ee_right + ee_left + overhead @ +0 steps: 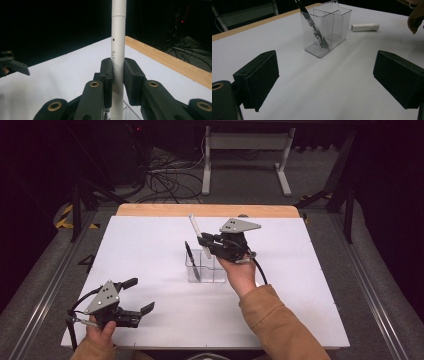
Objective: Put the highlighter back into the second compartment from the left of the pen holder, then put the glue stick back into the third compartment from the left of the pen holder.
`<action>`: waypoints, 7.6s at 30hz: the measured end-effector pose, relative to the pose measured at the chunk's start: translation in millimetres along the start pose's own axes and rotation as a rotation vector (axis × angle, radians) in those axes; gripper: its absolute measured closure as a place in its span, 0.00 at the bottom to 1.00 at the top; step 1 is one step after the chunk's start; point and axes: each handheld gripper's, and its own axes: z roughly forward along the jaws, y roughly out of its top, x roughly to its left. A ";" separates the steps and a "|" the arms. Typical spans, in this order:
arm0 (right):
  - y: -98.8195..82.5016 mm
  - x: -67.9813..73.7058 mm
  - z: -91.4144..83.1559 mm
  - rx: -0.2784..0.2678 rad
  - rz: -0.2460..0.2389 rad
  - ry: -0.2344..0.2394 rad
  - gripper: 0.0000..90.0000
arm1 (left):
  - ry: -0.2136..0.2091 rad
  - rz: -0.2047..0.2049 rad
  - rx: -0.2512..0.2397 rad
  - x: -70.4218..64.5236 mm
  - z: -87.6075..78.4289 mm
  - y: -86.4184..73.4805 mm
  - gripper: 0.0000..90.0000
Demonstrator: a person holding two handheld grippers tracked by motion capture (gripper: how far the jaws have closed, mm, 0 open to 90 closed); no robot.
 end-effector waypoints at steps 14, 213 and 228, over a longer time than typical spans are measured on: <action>-5.3 -9.6 4.1 0.027 0.067 -0.039 0.87 | 0.002 0.010 0.005 0.4 -0.8 0.1 0.08; -131.2 -28.5 -103.5 0.651 0.051 -0.207 0.51 | 0.036 -0.004 -0.018 -0.1 0.1 3.9 0.06; -139.1 -33.8 -103.6 0.647 0.054 -0.216 0.73 | 0.034 -0.006 -0.016 0.1 0.5 3.8 0.06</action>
